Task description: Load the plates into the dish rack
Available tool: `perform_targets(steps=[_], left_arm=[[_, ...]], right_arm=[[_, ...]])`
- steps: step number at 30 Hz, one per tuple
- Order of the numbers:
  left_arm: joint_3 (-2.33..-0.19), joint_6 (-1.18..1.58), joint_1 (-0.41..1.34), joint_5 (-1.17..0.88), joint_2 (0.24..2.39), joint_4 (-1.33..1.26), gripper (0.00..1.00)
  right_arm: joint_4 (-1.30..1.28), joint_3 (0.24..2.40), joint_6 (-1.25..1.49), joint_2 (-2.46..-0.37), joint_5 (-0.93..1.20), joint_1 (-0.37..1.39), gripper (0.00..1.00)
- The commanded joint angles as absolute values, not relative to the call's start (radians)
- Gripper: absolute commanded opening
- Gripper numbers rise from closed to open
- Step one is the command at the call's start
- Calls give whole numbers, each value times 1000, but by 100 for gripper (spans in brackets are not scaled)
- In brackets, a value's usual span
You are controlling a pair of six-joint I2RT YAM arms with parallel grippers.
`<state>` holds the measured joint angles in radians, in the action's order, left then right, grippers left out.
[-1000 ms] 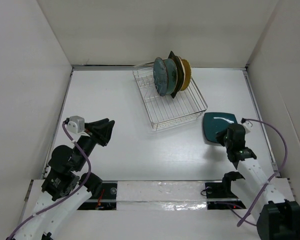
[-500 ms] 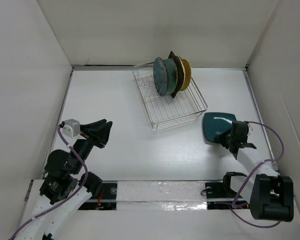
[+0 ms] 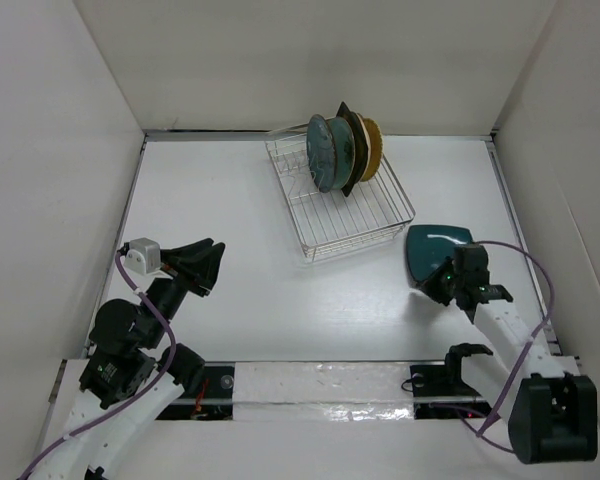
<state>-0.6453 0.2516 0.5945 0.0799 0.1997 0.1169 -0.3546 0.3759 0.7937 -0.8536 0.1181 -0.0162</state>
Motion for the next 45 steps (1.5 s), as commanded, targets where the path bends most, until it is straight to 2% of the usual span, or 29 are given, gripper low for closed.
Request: perform_targets(steps=[1,4,9,15,23,26,30,34,37,40,42,43,45], left_arm=[[-638,255,595,81,198,72,30],[-640,253,595,78,201,71,30],[-640,255,595,77,198,71,30],[-638,255,595,80,195,74,30],[-638,255,595,78,189,72,30],[-638,255,595,68,192,71,30],[-637,256,595,64,184,68,30],[-637,256,595,54,183,66,30],[-635,259,595,49,179,66,30],[-635,258,595,46,175,64,30],[-635,259,595,43,173,64,30],[-635,259,595,41,175,64,30],[-635,261,595,37,173,63,30]], right_arm=[[-440,440,736,-966,196,99,0],[-425,445,747,-1031,204,195,0],[-420,474,747,-1124,158,206,0],[-385,514,697,-1126,9,80,1],[-238,587,609,-1290,-113,-67,2],[-146,615,621,-1362,-25,-120,1],[41,623,647,-1397,-58,-121,2],[57,672,660,-1445,-35,-101,4],[72,605,710,-1373,-20,-83,9],[97,490,793,-1209,-64,-100,18],[104,437,842,-1082,-106,-126,34],[112,383,856,-1042,-129,-162,52],[129,342,897,-970,-133,-214,66]])
